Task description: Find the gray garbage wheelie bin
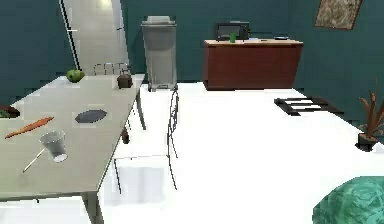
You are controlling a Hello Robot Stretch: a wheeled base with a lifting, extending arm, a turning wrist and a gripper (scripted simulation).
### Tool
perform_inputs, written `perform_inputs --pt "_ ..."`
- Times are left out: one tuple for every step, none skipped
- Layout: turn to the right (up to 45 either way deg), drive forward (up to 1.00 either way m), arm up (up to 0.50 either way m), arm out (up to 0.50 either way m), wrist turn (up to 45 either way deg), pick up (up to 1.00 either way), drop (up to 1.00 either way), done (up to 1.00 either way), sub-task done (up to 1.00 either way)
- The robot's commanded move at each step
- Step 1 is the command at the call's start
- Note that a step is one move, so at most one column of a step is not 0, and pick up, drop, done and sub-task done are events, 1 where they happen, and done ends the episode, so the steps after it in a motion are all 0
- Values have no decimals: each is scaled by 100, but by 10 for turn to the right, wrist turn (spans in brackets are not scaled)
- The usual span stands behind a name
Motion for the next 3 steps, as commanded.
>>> perform_inputs --pt "0 30 0 0 0 0 0 0 0" --pt "90 0 0 0 0 0 0 0 0" --pt "0 100 0 0 0 0 0 0 0"
